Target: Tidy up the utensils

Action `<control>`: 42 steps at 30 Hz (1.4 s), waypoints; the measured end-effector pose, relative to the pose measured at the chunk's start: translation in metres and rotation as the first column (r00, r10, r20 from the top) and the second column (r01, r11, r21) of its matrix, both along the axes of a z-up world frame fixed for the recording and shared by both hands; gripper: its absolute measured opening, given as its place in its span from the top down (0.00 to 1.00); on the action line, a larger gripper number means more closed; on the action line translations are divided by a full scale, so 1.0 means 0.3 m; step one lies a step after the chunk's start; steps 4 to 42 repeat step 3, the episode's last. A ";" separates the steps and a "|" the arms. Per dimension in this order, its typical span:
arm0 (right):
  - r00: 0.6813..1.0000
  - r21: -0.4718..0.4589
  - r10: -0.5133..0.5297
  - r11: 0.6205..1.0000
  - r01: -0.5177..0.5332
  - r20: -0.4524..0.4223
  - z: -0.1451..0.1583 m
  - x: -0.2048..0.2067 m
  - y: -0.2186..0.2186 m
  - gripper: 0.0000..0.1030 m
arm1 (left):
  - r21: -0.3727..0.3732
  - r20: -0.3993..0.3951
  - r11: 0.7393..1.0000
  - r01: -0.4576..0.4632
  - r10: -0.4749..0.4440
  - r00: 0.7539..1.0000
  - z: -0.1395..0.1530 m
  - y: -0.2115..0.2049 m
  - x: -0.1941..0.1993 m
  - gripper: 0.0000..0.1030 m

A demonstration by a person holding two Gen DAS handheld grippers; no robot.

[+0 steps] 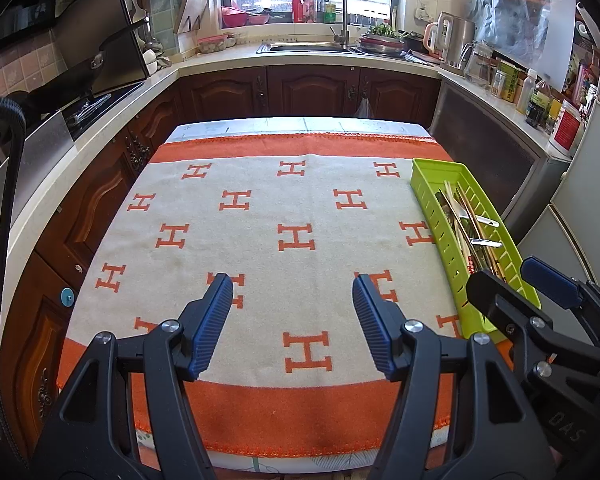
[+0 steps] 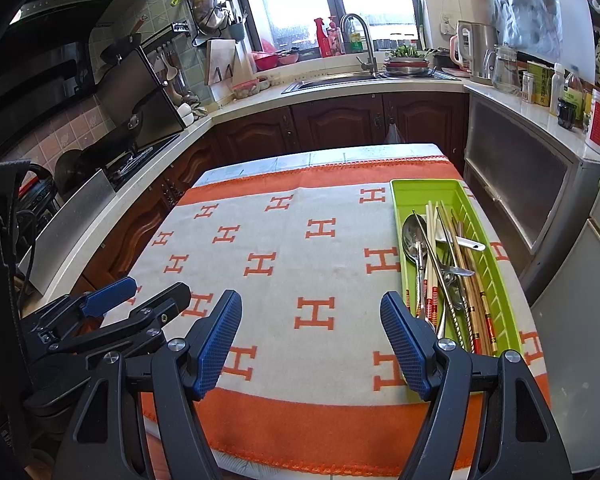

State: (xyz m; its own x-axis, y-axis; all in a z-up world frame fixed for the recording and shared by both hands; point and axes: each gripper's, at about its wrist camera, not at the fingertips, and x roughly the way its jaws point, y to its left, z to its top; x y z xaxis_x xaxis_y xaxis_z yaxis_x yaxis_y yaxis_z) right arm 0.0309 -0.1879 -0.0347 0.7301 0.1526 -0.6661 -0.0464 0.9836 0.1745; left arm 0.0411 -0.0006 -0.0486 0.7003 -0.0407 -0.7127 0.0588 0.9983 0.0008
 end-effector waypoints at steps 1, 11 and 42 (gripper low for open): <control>1.000 0.000 0.000 1.000 0.000 0.001 0.002 -0.001 -0.001 0.29 | 0.000 0.000 1.000 0.000 0.000 1.000 0.000 0.000 0.000 0.42; 1.000 -0.002 0.002 1.000 -0.002 -0.001 -0.005 -0.001 0.005 0.29 | 0.000 -0.003 1.000 -0.001 0.001 1.000 0.000 -0.001 0.000 0.42; 1.000 -0.002 0.002 1.000 -0.002 -0.001 -0.005 -0.001 0.005 0.29 | 0.000 -0.003 1.000 -0.001 0.001 1.000 0.000 -0.001 0.000 0.42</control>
